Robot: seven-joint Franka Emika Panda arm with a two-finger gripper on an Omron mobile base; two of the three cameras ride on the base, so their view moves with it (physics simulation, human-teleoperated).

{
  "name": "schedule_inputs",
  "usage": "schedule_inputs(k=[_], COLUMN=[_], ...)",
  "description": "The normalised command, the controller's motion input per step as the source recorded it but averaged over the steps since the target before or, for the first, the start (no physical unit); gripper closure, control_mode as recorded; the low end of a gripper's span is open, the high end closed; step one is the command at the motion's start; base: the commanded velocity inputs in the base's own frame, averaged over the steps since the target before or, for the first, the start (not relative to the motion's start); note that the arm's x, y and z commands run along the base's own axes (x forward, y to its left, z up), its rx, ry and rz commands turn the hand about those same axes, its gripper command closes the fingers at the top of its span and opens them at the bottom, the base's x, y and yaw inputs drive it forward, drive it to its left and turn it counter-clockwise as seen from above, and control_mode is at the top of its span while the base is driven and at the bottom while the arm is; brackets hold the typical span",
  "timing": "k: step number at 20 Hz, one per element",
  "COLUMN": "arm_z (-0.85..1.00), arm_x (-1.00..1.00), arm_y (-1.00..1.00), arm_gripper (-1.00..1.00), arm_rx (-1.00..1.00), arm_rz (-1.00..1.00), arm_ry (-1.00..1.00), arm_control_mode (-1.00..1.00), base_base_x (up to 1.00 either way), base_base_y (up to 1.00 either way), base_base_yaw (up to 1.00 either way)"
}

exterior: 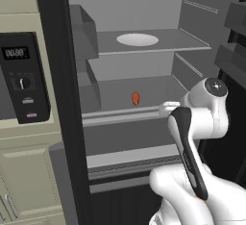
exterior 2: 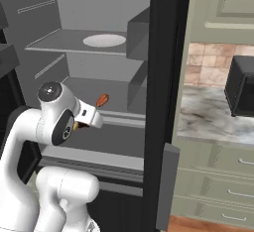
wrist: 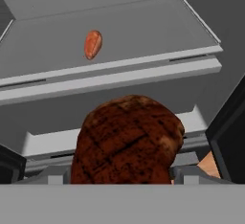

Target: Transport the steak from the fridge to the microwave and turn on the microwave.

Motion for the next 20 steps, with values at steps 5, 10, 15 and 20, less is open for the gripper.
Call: schedule_inputs(k=[5,10,15,20], arm_z=[0.0,0.0,0.0,0.0], arm_x=[-0.11,-0.1,0.0,0.0], arm_y=[0.0,0.0,0.0,0.0], arm_gripper=[1.0,1.0,1.0,1.0], arm_rx=[0.0,0.0,0.0,0.0], arm_rz=[0.01,0.01,0.0,0.0], arm_ry=[0.0,-0.01,0.0,0.0], arm_control_mode=[-1.0,1.0,1.0,1.0], base_base_x=[0.0,-0.25,-0.49,-0.5], base_base_y=[0.0,0.0,0.0,0.0], base_base_yaw=[0.0,0.02,0.04,0.04])
